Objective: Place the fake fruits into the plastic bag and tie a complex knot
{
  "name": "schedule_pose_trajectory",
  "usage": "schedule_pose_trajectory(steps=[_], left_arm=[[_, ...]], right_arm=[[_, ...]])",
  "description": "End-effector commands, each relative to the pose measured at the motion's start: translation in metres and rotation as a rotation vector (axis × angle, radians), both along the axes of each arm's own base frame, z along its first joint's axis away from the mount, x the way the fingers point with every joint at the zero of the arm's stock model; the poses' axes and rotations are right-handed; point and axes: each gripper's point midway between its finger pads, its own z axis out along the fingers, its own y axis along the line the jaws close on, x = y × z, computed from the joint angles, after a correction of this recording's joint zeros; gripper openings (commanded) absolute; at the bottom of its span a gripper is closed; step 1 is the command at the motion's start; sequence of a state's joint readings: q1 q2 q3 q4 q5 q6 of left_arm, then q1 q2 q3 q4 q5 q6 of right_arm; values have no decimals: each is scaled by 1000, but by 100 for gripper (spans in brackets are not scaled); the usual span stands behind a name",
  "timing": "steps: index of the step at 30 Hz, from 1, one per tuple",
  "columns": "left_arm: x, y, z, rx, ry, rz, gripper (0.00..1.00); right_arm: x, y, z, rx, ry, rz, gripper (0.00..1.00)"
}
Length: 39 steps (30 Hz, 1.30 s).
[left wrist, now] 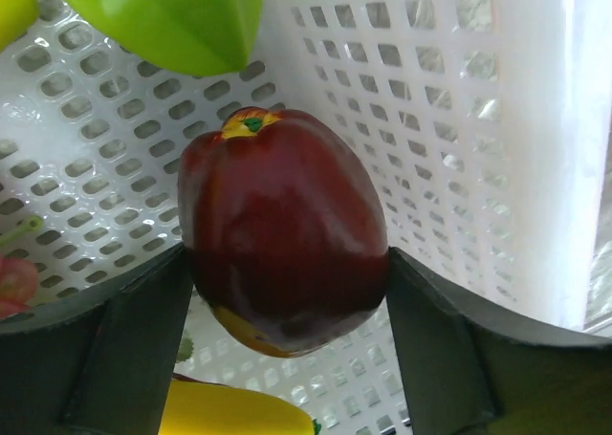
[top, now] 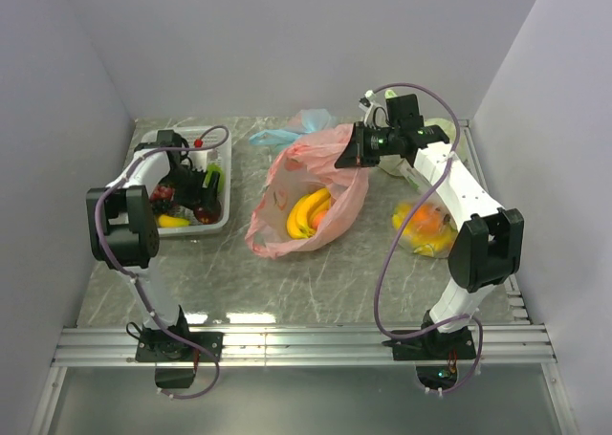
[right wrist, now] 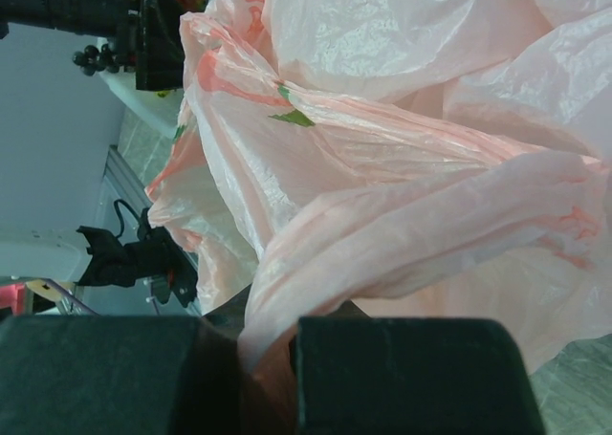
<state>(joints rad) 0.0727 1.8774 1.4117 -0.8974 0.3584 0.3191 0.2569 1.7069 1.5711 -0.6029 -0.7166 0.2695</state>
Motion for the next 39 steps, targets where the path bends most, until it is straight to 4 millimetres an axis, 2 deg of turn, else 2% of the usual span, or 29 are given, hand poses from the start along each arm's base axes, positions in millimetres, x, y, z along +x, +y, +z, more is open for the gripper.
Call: schedule_pose_trajectory(steps=[1,4,5,6,8,9,10,11,13,14,17,18,20,21,24,25,26,28,30,31,32,33,34,35,36,37,38,39], left_arm=[[19,-2,6,-10,-51,18,79],[19,-6,19,-45,-47,19,54],[20,-9,28,-64,-59,12,43],[26,-13,49,-116,-101,11,41],[22,-23,94,-194,-181,-23,38],[23,-38,126,-281,-253,-79,38],[15,-47,158,-318,-329,-126,39],[13,-55,175,-346,-380,-156,41],[0,-83,212,-399,-470,-246,43],[-5,-108,223,-409,-502,-332,44],[-16,-145,238,-440,-547,-432,46],[-21,-169,242,-465,-564,-493,46],[-21,-193,236,-476,-554,-532,46],[-23,-214,235,-490,-573,-583,47],[-8,-246,210,-456,-557,-582,49],[7,-255,195,-441,-559,-573,53],[18,-259,191,-421,-556,-535,64],[42,-258,169,-353,-529,-464,73],[57,-255,179,-327,-571,-423,83],[57,-252,193,-339,-601,-424,86],[57,-251,202,-354,-631,-431,96],[57,-243,212,-378,-655,-424,99],[50,-235,235,-397,-701,-418,99],[45,-229,238,-424,-693,-399,99],[43,-211,255,-436,-723,-368,99],[39,-203,260,-457,-712,-333,99],[45,-181,256,-449,-703,-273,99],[46,-169,257,-446,-701,-239,99]], right_arm=[[10,-2,13,1,-50,-1,0],[8,-2,11,1,-42,2,0],[7,-2,11,1,-42,4,0],[7,-2,12,1,-41,3,0],[7,-1,15,11,-43,2,0],[6,-1,17,17,-43,1,0],[7,0,18,23,-46,2,0],[8,1,21,30,-47,-2,0],[10,3,29,47,-63,-3,0],[10,4,34,63,-65,-7,0],[12,7,46,93,-79,-7,0],[12,8,47,98,-78,-7,0],[12,8,48,103,-75,-9,0],[13,9,47,103,-71,-11,0],[14,8,47,105,-66,-16,0],[14,8,48,108,-70,-19,0],[13,8,49,106,-76,-17,0],[14,6,46,97,-74,-20,0],[13,5,42,93,-65,-23,0],[14,5,41,93,-60,-28,0],[15,4,37,92,-52,-30,0],[14,4,36,91,-49,-30,0],[15,3,36,89,-52,-32,0],[16,3,34,87,-50,-32,0],[17,3,34,84,-51,-32,0],[19,3,31,83,-43,-34,0],[19,4,32,84,-48,-31,0],[21,4,32,84,-48,-32,0]])
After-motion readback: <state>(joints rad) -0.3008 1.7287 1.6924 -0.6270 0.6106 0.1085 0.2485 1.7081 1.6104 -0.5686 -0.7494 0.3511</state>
